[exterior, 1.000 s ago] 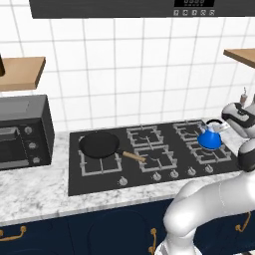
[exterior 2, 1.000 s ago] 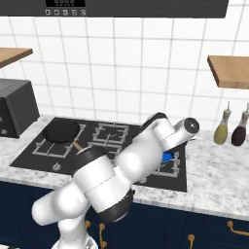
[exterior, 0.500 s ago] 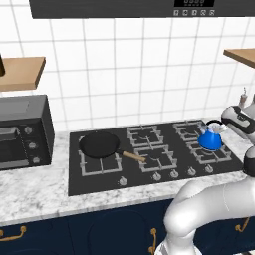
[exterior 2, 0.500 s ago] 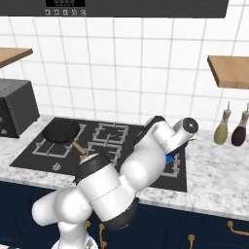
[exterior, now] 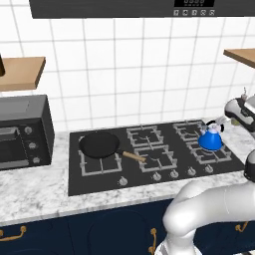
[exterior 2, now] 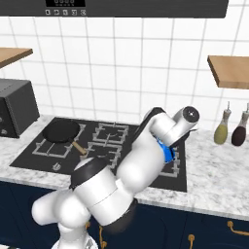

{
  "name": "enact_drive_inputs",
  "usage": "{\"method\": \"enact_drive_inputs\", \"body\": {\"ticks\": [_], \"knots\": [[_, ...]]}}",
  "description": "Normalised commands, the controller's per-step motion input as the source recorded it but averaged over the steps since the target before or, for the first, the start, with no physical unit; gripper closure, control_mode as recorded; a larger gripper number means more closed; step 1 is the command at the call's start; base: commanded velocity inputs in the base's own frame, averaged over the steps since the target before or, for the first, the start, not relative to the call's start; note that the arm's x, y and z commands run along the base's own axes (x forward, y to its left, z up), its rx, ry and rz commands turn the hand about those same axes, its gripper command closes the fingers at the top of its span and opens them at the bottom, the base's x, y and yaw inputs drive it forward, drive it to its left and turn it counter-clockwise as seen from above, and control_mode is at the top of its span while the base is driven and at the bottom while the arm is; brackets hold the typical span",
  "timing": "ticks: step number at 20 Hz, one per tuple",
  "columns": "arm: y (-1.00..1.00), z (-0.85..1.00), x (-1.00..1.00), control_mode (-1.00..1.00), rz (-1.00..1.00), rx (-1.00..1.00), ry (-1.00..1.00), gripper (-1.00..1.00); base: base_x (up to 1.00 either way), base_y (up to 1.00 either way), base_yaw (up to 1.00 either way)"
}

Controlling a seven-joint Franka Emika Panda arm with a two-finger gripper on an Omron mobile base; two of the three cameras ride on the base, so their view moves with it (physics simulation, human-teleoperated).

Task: Pick the kettle from the counter and place it on a stove burner. Then turn the burner on.

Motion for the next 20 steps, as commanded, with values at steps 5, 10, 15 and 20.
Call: {"method": "enact_drive_inputs", "body": {"ticks": [5,10,15,20], "knots": [[0.01,0.94,-0.35,-1.0,-0.05,0.0,-0.11,-1.0,0.0,0.0,0.0],[0.3,0.24,-0.92,-1.0,-0.12,-0.06,-0.01,-1.0,0.0,0.0,0.0],[0.82,-0.62,-1.0,-1.0,-0.17,-0.23,0.22,-1.0,0.0,0.0,0.0],[0.97,-0.58,-0.49,-1.0,-0.24,-0.1,0.55,-1.0,0.0,0.0,0.0]]}}
